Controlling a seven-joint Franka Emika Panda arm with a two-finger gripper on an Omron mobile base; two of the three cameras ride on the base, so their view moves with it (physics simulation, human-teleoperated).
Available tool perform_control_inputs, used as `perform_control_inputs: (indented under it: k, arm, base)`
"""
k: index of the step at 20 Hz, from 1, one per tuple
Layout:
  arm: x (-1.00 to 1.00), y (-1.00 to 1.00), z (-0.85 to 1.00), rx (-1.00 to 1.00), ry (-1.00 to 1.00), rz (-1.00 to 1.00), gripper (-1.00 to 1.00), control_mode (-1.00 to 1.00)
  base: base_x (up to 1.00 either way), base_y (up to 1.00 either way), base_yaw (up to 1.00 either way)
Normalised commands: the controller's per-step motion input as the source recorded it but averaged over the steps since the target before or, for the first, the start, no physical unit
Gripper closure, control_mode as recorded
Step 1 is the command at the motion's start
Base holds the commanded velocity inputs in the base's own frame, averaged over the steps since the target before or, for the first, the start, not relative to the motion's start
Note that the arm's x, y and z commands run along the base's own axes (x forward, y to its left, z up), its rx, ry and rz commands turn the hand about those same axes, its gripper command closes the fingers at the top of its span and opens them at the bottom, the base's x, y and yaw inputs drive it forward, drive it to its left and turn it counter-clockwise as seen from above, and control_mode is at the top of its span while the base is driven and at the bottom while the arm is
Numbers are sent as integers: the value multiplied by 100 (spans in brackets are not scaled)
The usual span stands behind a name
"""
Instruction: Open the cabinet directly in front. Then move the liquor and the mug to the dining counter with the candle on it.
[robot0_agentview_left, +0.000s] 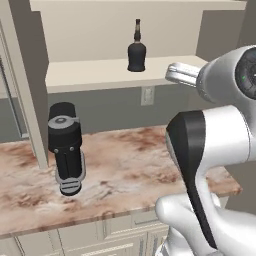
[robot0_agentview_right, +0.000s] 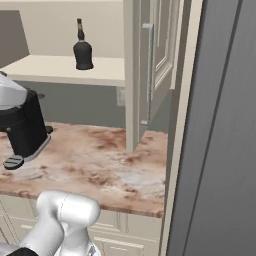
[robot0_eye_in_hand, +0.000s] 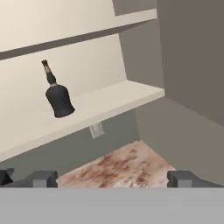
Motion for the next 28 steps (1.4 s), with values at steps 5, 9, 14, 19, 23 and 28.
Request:
perform_control_inputs:
  k: [5,9,14,19,23,28]
  arm:
    - [0,0,-1,-1,1,28,-100,-100]
    - [0,-7,0,1,-1,14,-100,-100]
    - [0,-1,0,0,0,18,-100,-100]
    - [17,0,0,0,0,3,-100,-100]
    - [12,0,0,0,0,18,-100,-100]
    - [0,0,0,-1,0,4,-100,-100]
  base:
    - [0,0,0]
    - [0,0,0]
    - [0,0,0]
    - [0,0,0]
    - [0,0,0]
    - [0,0,0]
